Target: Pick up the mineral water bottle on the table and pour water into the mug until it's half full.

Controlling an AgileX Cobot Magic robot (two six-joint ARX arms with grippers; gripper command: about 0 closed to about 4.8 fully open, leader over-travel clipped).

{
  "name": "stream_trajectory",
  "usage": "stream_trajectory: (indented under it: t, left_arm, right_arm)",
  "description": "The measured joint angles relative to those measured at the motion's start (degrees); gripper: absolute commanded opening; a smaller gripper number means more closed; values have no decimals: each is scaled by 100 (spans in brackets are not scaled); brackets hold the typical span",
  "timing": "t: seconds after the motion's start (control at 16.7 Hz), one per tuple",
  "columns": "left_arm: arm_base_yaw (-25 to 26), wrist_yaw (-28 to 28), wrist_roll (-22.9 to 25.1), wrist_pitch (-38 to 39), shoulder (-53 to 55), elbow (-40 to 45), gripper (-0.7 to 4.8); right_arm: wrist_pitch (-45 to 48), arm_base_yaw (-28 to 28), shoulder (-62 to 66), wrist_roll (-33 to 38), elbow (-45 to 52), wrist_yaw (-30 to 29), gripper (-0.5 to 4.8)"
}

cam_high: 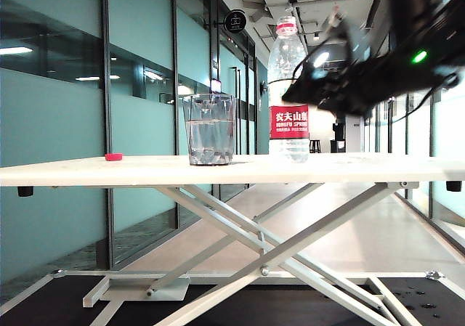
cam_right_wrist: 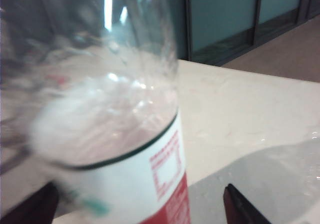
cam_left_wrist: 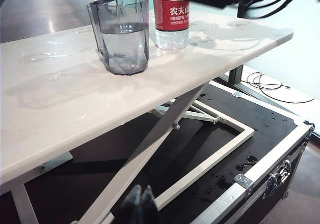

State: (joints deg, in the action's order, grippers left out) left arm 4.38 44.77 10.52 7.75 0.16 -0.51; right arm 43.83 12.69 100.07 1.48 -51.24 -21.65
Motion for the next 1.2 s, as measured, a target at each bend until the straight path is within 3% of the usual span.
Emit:
stream_trajectory:
  t: [0.18, 0.36, 0.48, 0.54, 0.6, 0.78, 0.9, 1.2]
  left_arm:
    - [-2, -122, 2, 0, 0, 0, -5]
    - [-2, -444, 0, -2, 2, 0, -5]
    - [2, -542, 0, -2, 0, 0, -5]
    - [0, -581, 0, -2, 2, 0, -5]
    - [0, -761, 0, -20, 0, 0, -5]
    - [0, -1641, -168, -199, 2, 4, -5]
    - [2, -1926, -323, -356, 2, 4, -5]
    - [0, -2085, -487, -715, 2, 4, -5]
  right_arm:
    - [-304, -15, -1298, 0, 763, -68, 479]
    - [-1237, -15, -2699, 2, 1320, -63, 97]
    - [-2417, -13, -4048, -190, 1729, -11, 73]
    - [-2708, -13, -4382, -317, 1840, 70, 16]
    - [-3180, -13, -4986, -422, 2024, 184, -8]
    - [-3661, -11, -6592, -577, 2752, 501, -8]
    - [-3884, -13, -7366, -577, 3108, 745, -8]
    - [-4704, -11, -9678, -326, 4006, 1692, -8]
